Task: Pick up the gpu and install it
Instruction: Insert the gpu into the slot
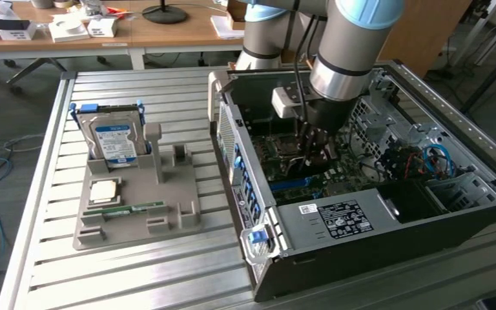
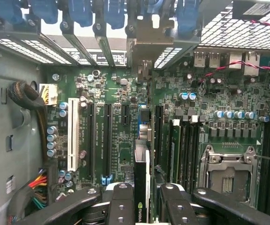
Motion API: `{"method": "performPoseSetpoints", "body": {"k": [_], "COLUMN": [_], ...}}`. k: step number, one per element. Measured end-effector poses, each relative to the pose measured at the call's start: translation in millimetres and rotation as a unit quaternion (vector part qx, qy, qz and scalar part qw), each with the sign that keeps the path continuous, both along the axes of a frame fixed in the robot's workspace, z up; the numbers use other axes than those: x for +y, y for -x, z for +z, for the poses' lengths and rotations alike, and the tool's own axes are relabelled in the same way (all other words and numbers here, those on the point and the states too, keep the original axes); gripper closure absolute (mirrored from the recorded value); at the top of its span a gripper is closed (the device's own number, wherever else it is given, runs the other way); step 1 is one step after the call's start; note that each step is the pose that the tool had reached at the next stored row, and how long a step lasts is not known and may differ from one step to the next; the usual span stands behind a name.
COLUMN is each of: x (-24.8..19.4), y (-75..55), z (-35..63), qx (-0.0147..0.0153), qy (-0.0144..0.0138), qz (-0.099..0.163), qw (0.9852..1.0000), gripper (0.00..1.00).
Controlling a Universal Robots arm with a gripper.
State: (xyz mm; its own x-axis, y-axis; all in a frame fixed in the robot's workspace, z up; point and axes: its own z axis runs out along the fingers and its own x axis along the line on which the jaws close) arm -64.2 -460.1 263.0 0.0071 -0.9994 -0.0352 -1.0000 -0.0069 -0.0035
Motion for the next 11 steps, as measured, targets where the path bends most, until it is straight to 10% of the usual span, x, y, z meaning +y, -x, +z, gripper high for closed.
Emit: {"method": "performPoseSetpoints", "body": {"k": [11], "x": [0.4], "y": [4.2], "z": [-0.4], "qx": [0.0], "qy": [0.0001], "qz": [0.0], "qw": [1.0], "gripper": [0.74]}}
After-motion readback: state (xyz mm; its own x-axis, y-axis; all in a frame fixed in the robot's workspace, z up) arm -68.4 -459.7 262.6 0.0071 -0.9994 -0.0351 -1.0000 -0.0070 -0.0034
